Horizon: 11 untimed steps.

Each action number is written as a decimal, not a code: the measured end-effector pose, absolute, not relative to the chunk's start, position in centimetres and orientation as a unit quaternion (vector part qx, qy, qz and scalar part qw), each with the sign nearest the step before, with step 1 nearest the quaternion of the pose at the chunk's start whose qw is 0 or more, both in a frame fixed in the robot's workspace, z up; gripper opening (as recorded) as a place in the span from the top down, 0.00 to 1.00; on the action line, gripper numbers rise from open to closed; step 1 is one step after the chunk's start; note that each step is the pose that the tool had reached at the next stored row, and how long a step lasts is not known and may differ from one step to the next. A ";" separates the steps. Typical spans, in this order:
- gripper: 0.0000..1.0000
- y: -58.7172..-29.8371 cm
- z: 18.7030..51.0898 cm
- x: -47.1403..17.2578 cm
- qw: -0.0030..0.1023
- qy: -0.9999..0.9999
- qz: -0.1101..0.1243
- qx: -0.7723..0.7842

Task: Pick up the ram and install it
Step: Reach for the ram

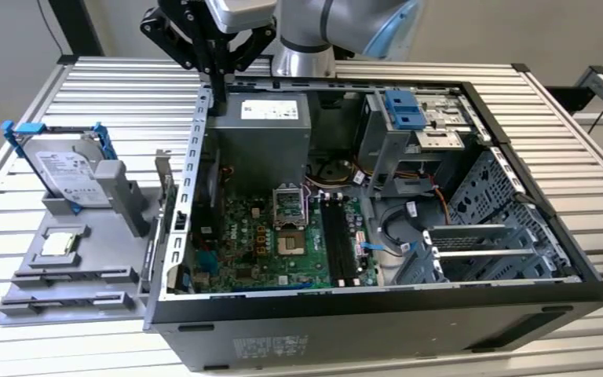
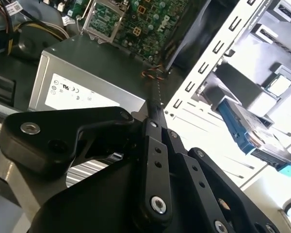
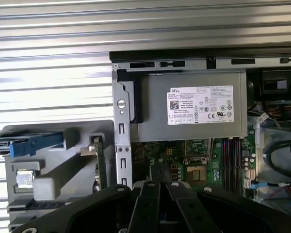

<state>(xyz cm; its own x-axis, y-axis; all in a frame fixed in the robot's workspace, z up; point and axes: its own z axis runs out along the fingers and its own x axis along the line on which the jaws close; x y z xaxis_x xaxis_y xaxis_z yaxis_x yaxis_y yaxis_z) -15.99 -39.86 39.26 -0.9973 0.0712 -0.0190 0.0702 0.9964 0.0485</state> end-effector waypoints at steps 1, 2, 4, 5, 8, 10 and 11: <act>1.00 -39.9 39.3 -16.2 0.010 0.999 0.024 0.035; 1.00 -39.9 39.3 -16.4 0.010 0.999 0.024 0.035; 1.00 -39.9 39.3 -16.9 0.010 0.999 0.024 0.035; 1.00 -39.9 39.3 -17.1 0.010 0.999 0.024 0.035; 1.00 -39.9 39.3 -17.7 0.010 0.999 0.024 0.035; 1.00 -39.9 39.3 -18.0 0.010 0.999 0.024 0.035; 1.00 -39.9 39.3 -18.2 0.010 0.999 0.024 0.035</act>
<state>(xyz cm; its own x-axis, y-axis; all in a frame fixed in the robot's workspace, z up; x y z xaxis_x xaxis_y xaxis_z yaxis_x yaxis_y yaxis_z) -18.18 -39.86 39.26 -0.9973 0.0712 -0.0191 0.0702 0.9964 0.0485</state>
